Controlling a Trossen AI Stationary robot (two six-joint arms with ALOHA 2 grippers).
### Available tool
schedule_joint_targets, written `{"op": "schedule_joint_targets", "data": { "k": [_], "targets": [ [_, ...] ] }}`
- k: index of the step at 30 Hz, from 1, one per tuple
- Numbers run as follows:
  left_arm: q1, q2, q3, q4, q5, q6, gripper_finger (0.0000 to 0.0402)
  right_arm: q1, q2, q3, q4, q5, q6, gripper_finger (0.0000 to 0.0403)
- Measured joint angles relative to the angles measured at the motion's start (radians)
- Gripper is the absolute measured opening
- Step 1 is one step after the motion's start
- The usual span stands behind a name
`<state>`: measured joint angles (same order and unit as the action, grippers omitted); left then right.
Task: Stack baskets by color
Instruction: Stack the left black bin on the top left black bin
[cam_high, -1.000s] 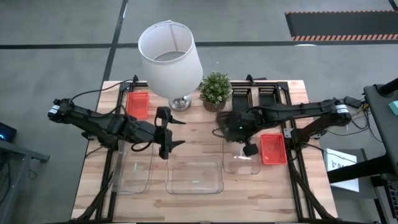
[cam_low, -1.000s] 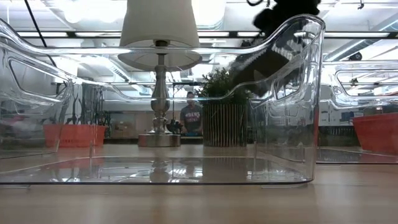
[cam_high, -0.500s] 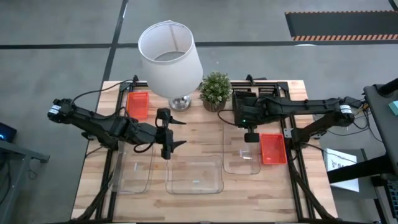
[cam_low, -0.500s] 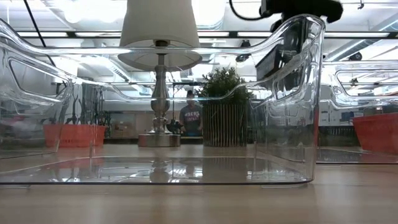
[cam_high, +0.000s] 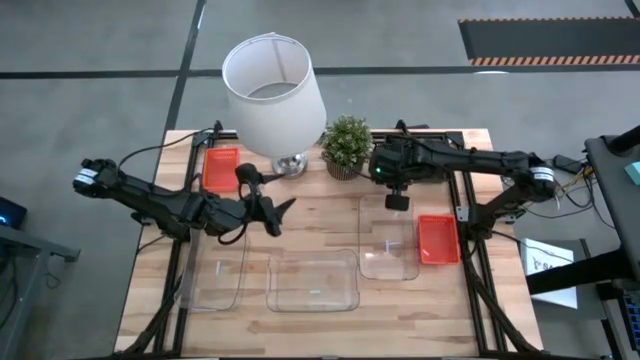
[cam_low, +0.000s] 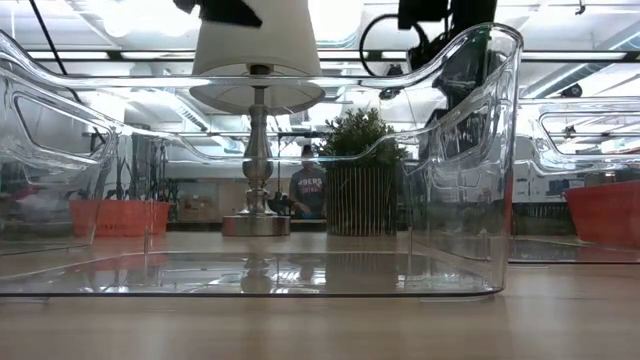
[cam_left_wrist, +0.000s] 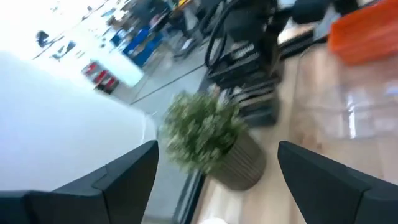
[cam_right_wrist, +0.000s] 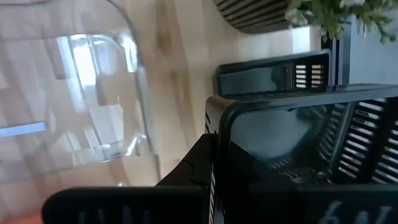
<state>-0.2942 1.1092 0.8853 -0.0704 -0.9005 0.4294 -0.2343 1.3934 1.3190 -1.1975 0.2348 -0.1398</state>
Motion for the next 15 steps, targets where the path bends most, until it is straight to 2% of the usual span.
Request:
{"op": "schedule_joint_targets", "data": {
  "k": [15],
  "targets": [
    [0.003, -0.09, -0.077, 0.01, -0.01, 0.023, 0.0313, -0.11, 0.084, -0.015, 0.066, -0.006, -0.111, 0.0009]
  ]
}}
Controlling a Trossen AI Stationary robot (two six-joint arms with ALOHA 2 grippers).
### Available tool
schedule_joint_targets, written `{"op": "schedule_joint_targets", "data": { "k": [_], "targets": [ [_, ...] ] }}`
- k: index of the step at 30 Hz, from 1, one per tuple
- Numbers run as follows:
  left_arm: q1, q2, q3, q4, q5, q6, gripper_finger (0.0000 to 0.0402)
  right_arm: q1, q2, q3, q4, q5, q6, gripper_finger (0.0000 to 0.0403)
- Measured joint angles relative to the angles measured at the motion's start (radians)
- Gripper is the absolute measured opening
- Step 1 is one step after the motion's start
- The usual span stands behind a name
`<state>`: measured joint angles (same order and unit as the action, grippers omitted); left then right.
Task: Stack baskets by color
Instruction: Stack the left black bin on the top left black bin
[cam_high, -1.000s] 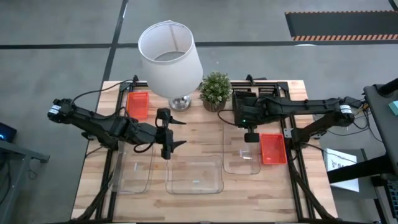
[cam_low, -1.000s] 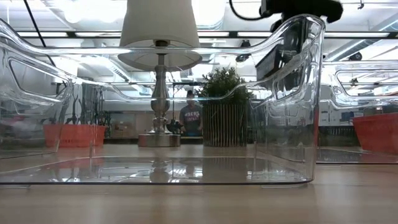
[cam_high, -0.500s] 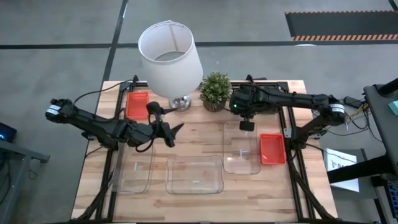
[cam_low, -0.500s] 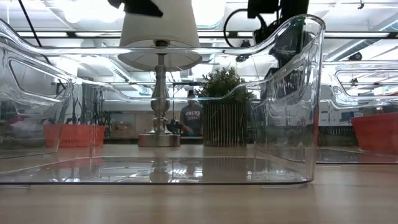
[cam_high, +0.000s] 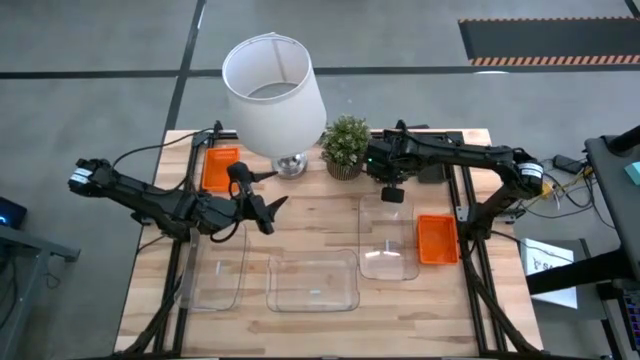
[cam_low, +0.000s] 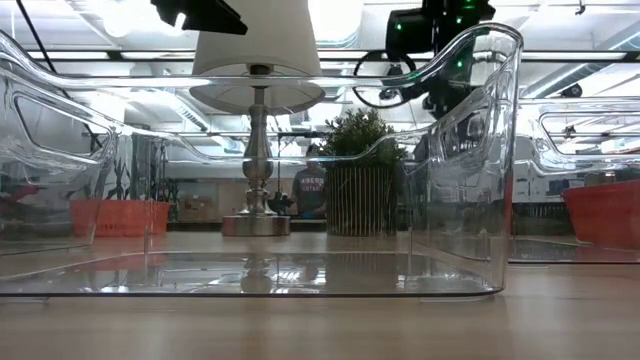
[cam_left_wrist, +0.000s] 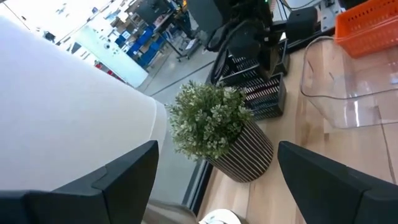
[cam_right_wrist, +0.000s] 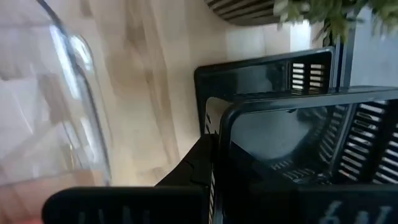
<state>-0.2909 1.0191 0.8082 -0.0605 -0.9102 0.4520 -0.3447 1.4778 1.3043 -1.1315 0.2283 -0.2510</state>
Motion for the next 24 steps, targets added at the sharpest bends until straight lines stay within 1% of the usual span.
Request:
{"op": "schedule_joint_targets", "data": {
  "k": [8, 15, 21, 24],
  "targets": [
    [0.002, -0.037, -0.027, 0.064, -0.001, -0.011, 0.0313, -0.035, 0.004, -0.002, 0.002, -0.002, -0.058, 0.0009],
    [0.002, -0.034, -0.025, 0.119, 0.0, -0.029, 0.0313, -0.037, 0.004, -0.006, 0.022, -0.073, -0.057, 0.0009],
    [0.002, -0.025, -0.026, 0.191, 0.0, -0.031, 0.0313, -0.037, 0.004, -0.012, 0.044, -0.072, -0.055, 0.0009],
    [0.001, -0.021, -0.026, 0.216, 0.0, -0.059, 0.0313, -0.037, 0.004, -0.015, 0.046, -0.072, -0.05, 0.0009]
  ]
}}
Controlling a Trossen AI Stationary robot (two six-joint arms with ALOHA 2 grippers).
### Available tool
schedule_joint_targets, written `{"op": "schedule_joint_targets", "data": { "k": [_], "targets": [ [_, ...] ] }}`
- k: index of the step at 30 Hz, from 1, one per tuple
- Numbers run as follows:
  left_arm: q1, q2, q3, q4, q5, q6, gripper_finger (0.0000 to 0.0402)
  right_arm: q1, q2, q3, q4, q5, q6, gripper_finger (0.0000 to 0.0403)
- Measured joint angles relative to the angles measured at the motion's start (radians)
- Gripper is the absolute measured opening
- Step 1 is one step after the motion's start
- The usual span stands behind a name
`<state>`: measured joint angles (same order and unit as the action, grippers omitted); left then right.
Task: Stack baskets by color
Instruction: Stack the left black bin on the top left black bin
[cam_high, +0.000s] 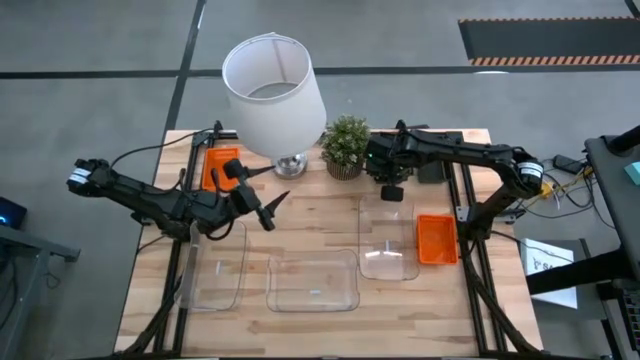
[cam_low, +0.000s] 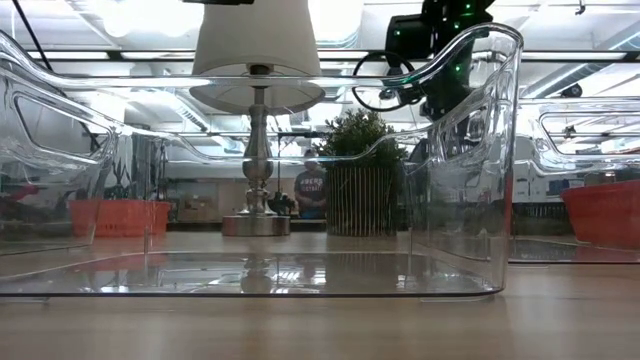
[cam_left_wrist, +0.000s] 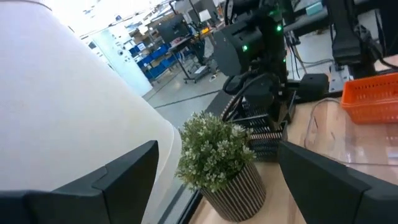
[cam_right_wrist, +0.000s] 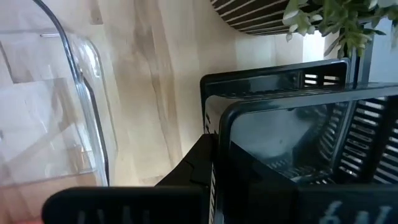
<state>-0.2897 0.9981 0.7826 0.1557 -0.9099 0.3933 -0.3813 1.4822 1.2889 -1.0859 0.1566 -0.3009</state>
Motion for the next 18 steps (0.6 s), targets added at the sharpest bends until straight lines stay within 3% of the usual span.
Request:
{"op": "schedule_joint_targets", "data": {
  "k": [18],
  "targets": [
    [0.0, 0.024, -0.001, -0.007, 0.0, -0.048, 0.0313, 0.001, 0.001, -0.066, 0.029, 0.0, -0.03, 0.0009]
  ]
}}
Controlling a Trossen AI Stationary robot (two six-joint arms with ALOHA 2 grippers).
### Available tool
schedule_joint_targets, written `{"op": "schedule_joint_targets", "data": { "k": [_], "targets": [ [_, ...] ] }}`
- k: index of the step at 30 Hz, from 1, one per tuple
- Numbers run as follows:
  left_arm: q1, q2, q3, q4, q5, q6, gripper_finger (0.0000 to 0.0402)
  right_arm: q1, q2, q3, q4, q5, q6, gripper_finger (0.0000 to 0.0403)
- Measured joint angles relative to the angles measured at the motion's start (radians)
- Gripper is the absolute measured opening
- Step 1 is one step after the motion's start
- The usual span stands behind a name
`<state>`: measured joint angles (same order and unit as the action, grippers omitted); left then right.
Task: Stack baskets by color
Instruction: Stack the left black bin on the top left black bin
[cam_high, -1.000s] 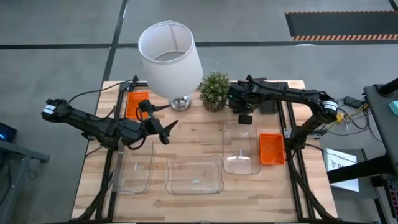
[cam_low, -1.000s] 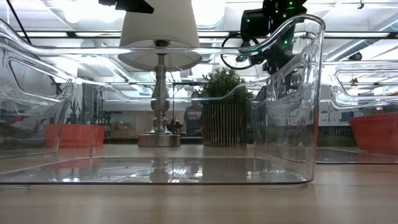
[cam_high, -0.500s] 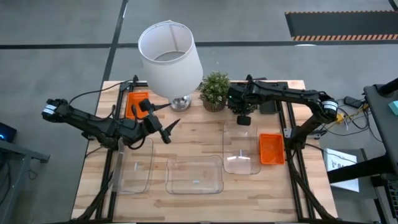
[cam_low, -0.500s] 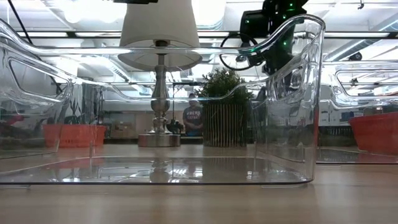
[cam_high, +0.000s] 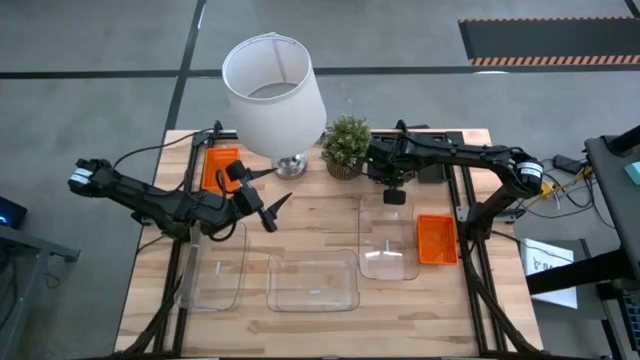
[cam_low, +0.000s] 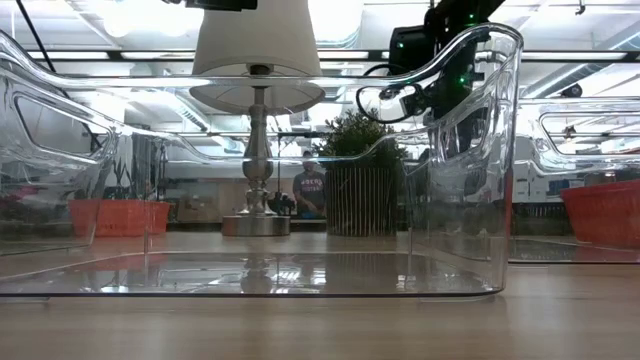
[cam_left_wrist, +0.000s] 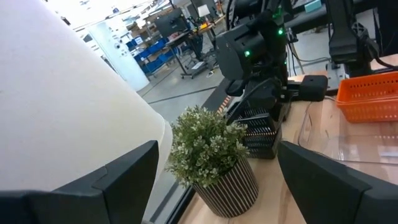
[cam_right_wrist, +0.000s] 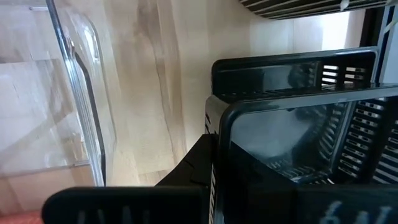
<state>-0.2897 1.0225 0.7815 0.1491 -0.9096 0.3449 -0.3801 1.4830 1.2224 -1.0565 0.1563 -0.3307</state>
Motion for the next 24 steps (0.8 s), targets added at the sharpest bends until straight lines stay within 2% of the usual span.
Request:
{"op": "schedule_joint_targets", "data": {
  "k": [24],
  "targets": [
    [0.0, 0.006, 0.001, 0.0, 0.0, 0.005, 0.0313, 0.0, 0.0, 0.0, 0.045, 0.0, -0.029, 0.0009]
  ]
}}
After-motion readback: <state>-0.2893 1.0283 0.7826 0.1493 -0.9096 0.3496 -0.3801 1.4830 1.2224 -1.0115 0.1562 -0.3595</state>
